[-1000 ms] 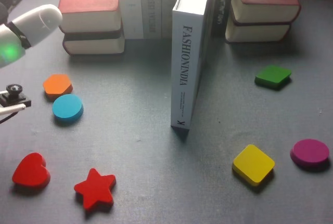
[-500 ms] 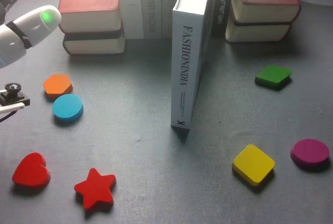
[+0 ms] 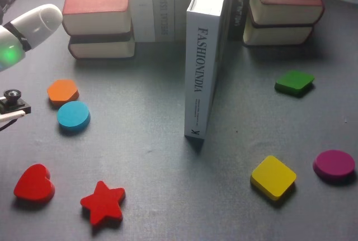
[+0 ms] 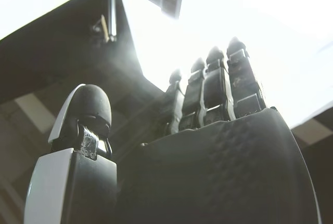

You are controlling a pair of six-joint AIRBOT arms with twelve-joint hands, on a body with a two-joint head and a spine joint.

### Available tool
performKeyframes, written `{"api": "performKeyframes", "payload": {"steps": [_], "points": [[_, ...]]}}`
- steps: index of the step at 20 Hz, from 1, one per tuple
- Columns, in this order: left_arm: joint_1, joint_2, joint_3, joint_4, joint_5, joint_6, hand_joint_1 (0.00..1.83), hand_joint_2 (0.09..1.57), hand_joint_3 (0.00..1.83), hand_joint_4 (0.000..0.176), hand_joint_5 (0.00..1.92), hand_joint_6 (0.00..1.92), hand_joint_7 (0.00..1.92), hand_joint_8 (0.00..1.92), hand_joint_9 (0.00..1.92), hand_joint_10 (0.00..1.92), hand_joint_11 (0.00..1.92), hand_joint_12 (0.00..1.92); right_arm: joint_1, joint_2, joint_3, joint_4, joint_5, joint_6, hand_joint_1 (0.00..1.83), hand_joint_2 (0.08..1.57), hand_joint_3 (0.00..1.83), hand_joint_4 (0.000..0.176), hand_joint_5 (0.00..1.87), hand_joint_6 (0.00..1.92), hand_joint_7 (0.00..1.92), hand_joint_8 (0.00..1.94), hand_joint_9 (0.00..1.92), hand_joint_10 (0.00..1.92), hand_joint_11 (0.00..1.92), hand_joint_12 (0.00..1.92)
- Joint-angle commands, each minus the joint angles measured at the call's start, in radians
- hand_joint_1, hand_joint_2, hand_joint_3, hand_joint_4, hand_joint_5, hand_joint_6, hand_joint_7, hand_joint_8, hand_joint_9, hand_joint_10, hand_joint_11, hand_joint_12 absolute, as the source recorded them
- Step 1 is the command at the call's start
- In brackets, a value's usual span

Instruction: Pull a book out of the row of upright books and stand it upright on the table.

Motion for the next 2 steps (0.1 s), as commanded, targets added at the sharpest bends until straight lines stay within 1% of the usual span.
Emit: {"api": "performKeyframes", "payload": {"steps": [1,2], "points": [[-0.003,-0.002,0.000,-0.030,-0.131,-0.007,0.26,1.36,0.00,0.038,0.00,0.00,0.00,0.00,0.00,0.00,0.00,0.00,-0.009,0.003,0.004,0.121,-0.170,0.007,0.10,1.36,0.01,0.028,0.00,0.00,0.00,0.00,0.00,0.00,0.00,0.00],[-0.001,-0.001,-0.002,-0.032,-0.136,-0.007,0.26,1.36,0.00,0.038,0.00,0.00,0.00,0.00,0.00,0.00,0.00,0.00,-0.040,0.008,-0.002,0.161,-0.214,0.007,0.10,1.36,0.01,0.028,0.00,0.00,0.00,0.00,0.00,0.00,0.00,0.00]]}}
